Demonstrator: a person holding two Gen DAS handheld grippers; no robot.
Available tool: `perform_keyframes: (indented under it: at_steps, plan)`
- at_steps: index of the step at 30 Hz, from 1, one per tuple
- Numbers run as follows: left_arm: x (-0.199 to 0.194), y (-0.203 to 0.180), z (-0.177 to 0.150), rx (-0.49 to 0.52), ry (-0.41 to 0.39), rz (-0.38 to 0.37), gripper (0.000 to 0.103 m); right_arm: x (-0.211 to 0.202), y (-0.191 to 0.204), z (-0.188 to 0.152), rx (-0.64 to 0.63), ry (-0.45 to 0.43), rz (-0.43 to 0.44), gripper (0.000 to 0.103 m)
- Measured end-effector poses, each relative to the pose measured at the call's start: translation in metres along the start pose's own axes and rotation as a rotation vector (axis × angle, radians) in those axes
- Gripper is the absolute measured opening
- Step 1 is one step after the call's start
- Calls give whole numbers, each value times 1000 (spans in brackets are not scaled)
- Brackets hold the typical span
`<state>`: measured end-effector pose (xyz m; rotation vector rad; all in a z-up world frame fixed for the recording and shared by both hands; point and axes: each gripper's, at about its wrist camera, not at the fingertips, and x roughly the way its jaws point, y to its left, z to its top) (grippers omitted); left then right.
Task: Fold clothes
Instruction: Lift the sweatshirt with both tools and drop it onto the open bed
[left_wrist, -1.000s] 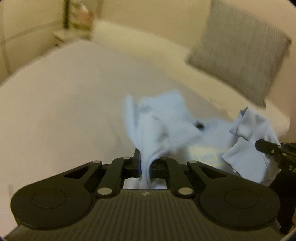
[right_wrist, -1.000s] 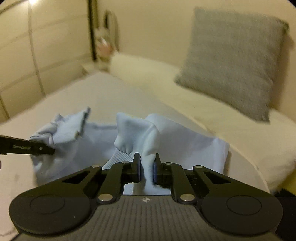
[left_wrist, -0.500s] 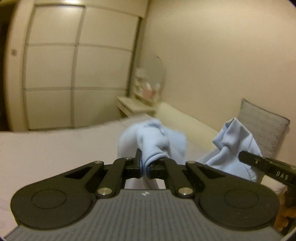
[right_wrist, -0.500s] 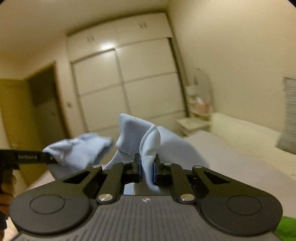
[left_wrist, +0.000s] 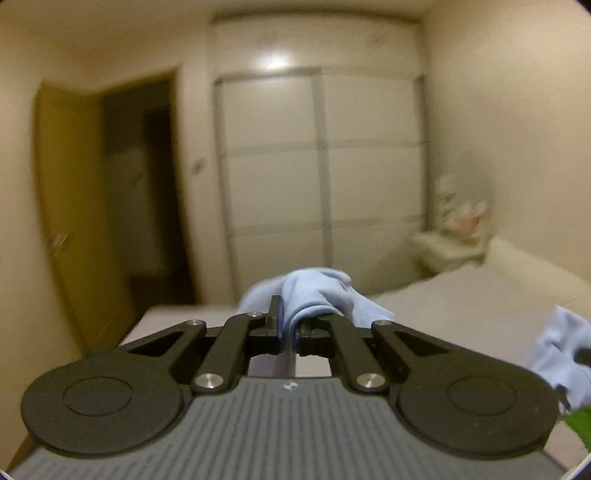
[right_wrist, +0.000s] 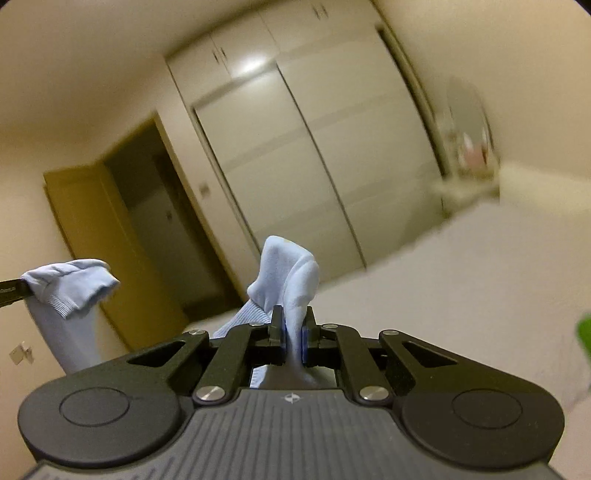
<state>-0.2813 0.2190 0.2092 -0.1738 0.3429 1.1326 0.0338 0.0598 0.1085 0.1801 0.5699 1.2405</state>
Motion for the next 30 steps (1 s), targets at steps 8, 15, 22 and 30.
perform_keyframes:
  at_steps: [8, 15, 22, 30]
  plan:
    - [-17, 87, -57, -124, 124, 232, 5, 5, -17, -29, 13, 62, -73, 7]
    - [6, 105, -174, -109, 525, 331, 21, 44, -36, -97, -138, 442, -342, 68]
    - [9, 40, -283, -50, 823, 211, 26, 31, -57, -184, -157, 697, -363, 71]
    - [-15, -43, -290, 47, 751, 120, 37, 29, -37, -194, -199, 718, -238, 72]
